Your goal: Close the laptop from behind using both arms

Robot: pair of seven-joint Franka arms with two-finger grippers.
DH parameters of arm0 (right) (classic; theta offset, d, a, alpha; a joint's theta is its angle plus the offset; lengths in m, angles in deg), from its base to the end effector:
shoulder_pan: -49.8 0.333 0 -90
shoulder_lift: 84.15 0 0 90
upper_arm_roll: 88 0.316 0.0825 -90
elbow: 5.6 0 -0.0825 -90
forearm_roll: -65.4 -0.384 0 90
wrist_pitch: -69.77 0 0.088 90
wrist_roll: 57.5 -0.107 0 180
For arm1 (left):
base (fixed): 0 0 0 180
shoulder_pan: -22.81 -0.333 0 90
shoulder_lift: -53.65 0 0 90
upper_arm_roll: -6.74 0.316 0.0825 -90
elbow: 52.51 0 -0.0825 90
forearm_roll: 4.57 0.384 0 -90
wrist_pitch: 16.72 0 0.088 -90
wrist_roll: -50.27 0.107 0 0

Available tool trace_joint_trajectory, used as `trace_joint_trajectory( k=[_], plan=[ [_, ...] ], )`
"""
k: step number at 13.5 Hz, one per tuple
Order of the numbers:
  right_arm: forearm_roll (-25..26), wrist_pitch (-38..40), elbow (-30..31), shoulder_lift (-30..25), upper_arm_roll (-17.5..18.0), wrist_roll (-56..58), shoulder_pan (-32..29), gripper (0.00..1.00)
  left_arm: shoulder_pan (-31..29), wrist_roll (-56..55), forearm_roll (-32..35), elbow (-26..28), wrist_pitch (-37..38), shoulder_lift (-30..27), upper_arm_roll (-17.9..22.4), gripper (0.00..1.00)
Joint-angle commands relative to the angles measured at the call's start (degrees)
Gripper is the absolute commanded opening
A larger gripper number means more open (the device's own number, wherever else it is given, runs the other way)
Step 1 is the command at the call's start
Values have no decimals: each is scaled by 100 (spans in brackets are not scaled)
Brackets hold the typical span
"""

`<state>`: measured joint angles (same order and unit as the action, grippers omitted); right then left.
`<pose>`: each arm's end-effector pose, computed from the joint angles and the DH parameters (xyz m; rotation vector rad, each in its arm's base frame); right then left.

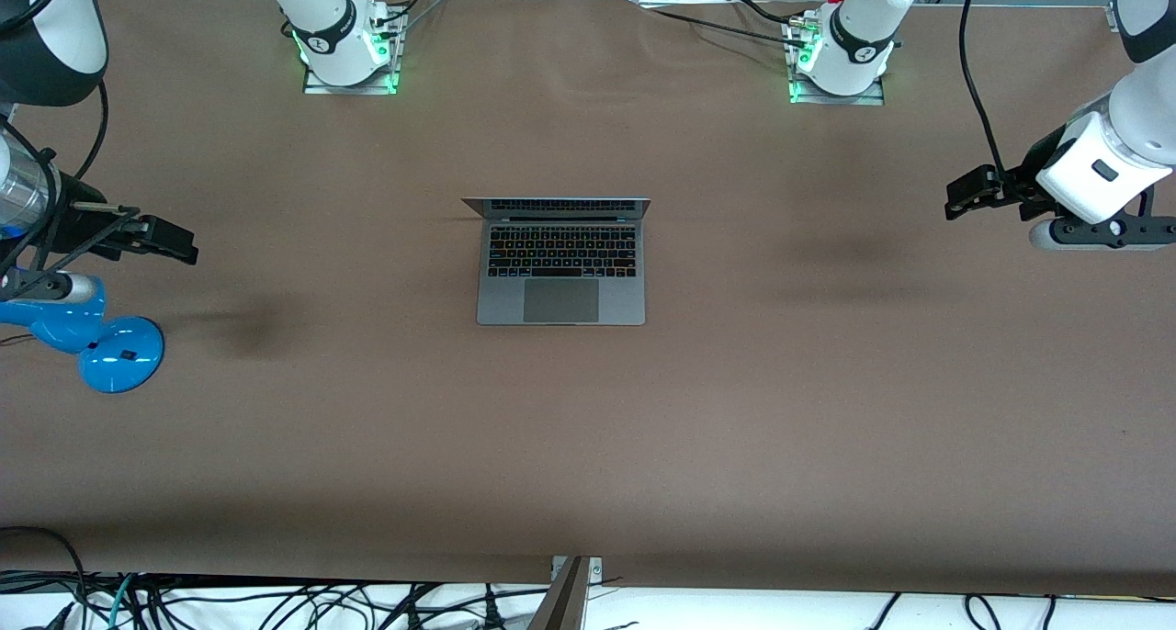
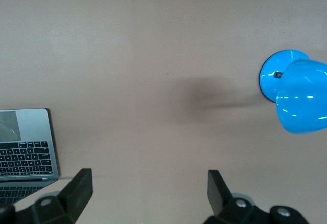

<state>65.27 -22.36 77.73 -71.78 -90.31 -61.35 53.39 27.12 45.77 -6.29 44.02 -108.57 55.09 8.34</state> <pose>0.6195 0.0166 0.5558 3.1302 -0.0694 -0.0968 0.5575 -0.0297 0.5596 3.1141 0.0527 -0.1690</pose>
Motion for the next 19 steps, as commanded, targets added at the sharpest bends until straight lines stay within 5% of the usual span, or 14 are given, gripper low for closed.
trace_joint_trajectory(
  k=[1, 19],
  plan=[
    [14, 229, -10, -95, 29, -167, -8, 100, -44, 11, 145, 59, -70, -56, -46, 100],
    [31, 362, -185, -33, 29, -150, -8, 100, 26, 3, 49, -47, 124, -74, -81, 100]
  ],
)
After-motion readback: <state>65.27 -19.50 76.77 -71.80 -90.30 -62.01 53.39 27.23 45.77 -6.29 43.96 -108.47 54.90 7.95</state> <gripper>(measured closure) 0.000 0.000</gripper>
